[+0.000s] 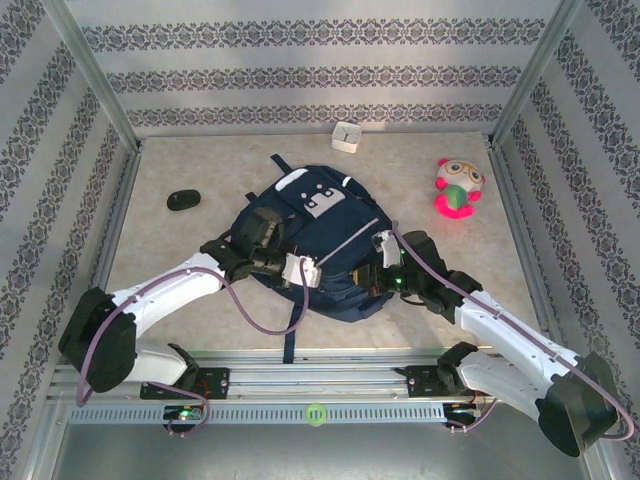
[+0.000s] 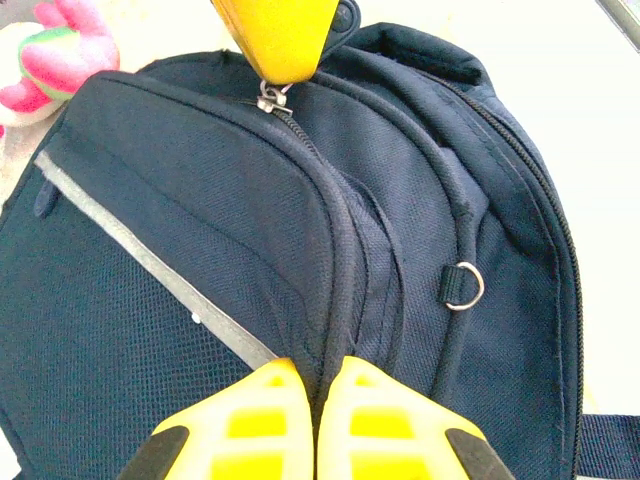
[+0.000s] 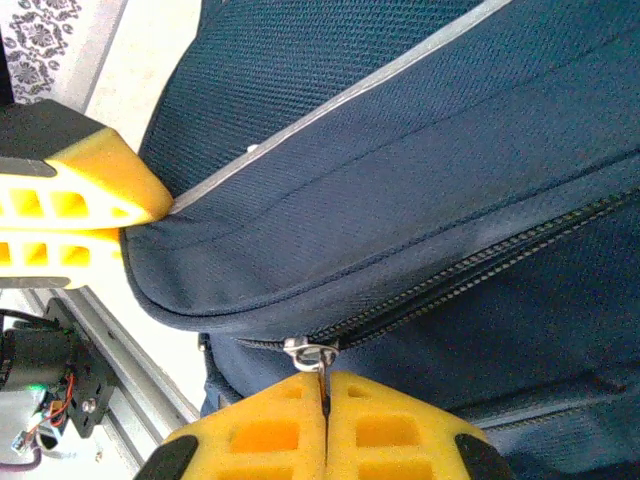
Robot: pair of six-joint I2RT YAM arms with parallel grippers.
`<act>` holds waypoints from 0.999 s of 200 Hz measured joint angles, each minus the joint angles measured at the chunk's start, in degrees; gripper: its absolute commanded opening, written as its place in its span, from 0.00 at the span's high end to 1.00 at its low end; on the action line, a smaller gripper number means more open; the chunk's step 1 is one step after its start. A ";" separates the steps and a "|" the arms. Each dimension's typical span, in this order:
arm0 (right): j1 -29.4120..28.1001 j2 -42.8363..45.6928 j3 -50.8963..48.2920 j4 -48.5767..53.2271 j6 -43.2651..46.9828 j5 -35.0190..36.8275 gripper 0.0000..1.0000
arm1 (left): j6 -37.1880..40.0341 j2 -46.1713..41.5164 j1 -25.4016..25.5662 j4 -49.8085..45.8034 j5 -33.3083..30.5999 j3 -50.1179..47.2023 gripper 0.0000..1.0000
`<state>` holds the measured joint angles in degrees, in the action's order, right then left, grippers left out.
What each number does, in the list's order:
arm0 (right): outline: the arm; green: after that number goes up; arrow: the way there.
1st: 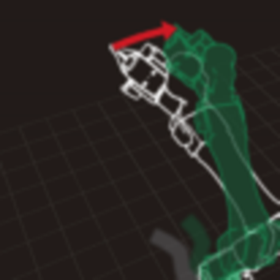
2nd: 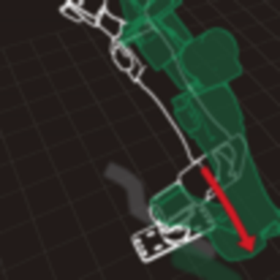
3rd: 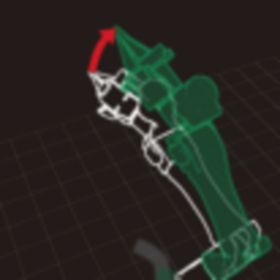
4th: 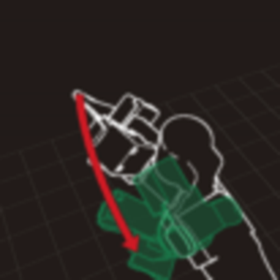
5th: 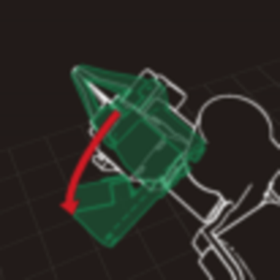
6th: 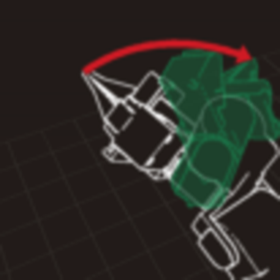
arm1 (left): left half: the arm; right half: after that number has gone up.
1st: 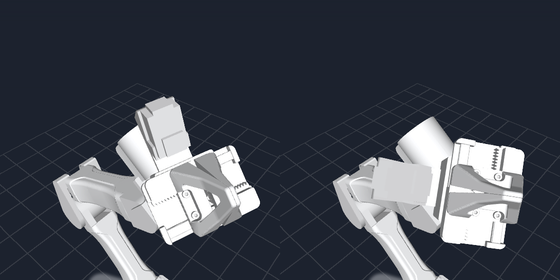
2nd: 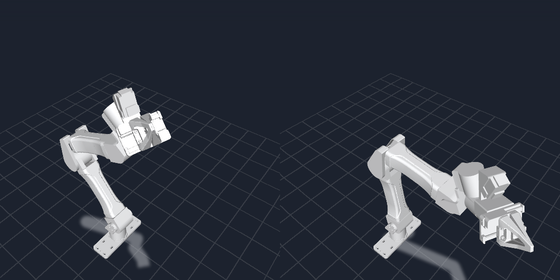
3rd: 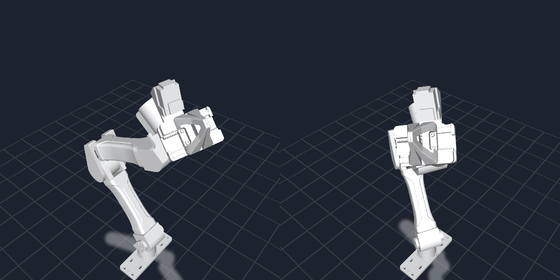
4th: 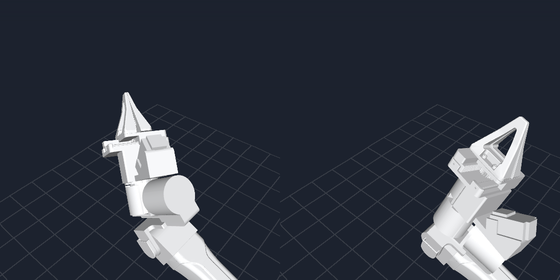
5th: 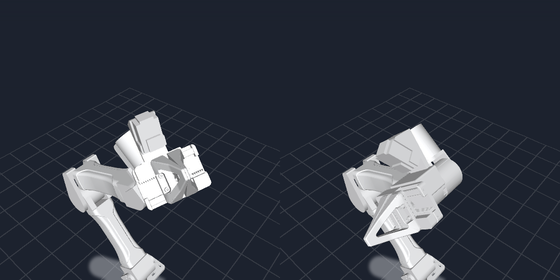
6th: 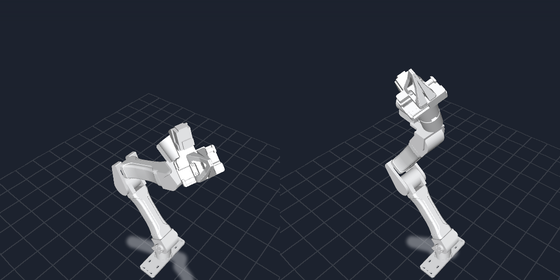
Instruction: Pack books, pencil case, and school supplies into a backpack
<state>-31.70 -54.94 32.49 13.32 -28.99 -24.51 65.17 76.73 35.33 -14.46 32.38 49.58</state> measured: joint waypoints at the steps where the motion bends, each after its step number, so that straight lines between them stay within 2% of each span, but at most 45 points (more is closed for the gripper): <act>1: -0.04 -0.02 0.00 -0.04 0.02 0.00 1.00 | -0.07 -0.09 -0.04 0.00 -0.02 -0.04 0.72; 11: -0.85 -0.26 -0.02 -0.48 -0.17 0.22 1.00 | -2.10 -1.79 -0.42 -0.72 -0.37 -0.81 0.55; 19: -1.20 -0.42 -0.15 -0.46 -0.26 0.70 1.00 | -4.55 -3.48 -1.03 -1.40 -0.24 -1.49 0.49; 43: -1.57 -1.27 -0.76 -0.50 -0.81 1.42 1.00 | -16.02 -7.67 -1.27 -0.42 0.15 -2.14 0.49; 69: -1.57 -2.12 -0.79 -0.57 -0.83 1.55 1.00 | -28.94 -8.24 6.34 4.70 -6.21 -1.97 0.40; 94: -1.57 -2.45 -0.79 -0.79 -0.83 1.57 1.00 | -36.98 -2.89 14.43 6.43 -14.84 0.31 0.33; 125: -1.57 -2.49 -0.79 -0.87 -0.83 1.57 1.00 | -41.48 5.49 17.11 6.95 -22.86 3.10 0.28; 131: -1.57 -2.49 -0.79 -0.90 -0.83 1.57 1.00 | -41.86 6.54 17.16 7.17 -24.06 3.17 0.31; 145: -1.57 -2.49 -0.79 -0.92 -0.81 1.57 1.00 | -42.95 8.44 17.18 7.54 -27.02 3.17 0.51; 162: -1.84 -2.49 -0.79 -1.03 -0.81 1.88 1.00 | -43.41 9.07 17.25 8.46 -28.79 3.17 0.66; 174: -1.84 -2.49 -0.79 -1.38 -0.79 2.25 1.00 | -43.98 9.07 17.79 8.90 -29.18 3.17 0.86; 186: -1.84 -2.49 -0.79 -1.73 -0.68 2.82 1.00 | -44.72 9.05 18.21 9.42 -29.16 3.15 0.93; 200: -2.12 -2.58 -0.79 -2.23 -0.44 3.28 1.00 | -45.75 8.50 18.14 10.95 -28.37 2.36 0.97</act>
<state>-33.82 -57.52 31.70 11.09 -29.43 -21.23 19.42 85.23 53.47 -3.51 4.01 51.94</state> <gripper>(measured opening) 0.052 0.070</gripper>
